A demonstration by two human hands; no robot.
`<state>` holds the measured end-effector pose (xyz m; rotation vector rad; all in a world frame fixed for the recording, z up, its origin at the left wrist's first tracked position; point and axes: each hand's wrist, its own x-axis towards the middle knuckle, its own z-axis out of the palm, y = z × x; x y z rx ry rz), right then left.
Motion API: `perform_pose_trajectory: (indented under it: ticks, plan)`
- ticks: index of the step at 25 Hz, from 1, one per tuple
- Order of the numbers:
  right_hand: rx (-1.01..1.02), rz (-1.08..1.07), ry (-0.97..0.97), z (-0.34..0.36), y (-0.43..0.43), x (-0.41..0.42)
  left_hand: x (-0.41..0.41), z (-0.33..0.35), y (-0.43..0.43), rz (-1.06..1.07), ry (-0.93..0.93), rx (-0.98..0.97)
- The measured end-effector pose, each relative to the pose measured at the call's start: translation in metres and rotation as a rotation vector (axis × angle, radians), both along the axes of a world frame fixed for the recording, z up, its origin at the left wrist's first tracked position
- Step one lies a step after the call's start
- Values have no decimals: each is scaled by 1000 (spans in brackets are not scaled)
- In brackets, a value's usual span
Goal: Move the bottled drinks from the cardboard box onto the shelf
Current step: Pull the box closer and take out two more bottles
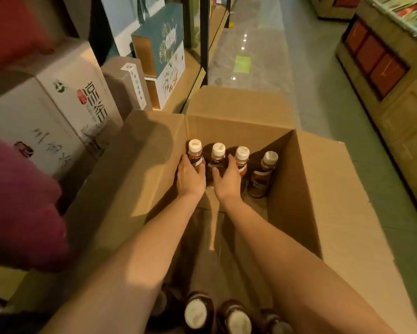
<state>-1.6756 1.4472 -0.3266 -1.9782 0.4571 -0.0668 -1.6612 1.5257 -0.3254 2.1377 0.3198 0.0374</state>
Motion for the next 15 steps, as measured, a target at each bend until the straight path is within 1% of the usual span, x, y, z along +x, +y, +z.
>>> perform_pose_trajectory:
  ticks: [4,6,11,13,15]
  plan:
    - [54,-92,-85,-25,8,27,29,-22,-16,87,-63,-84]
    - [64,-122,-109,-35,10,32,35,-32,-17,95,-89,-113]
    - [-44,-178,-138,-42,11,36,37,-43,-17,117,-137,-134]
    - [-80,-186,-134,-42,11,37,39,-42,-17,115,-121,-163]
    - [-62,-179,-138,-41,8,38,41,-41,-18,115,-93,-199]
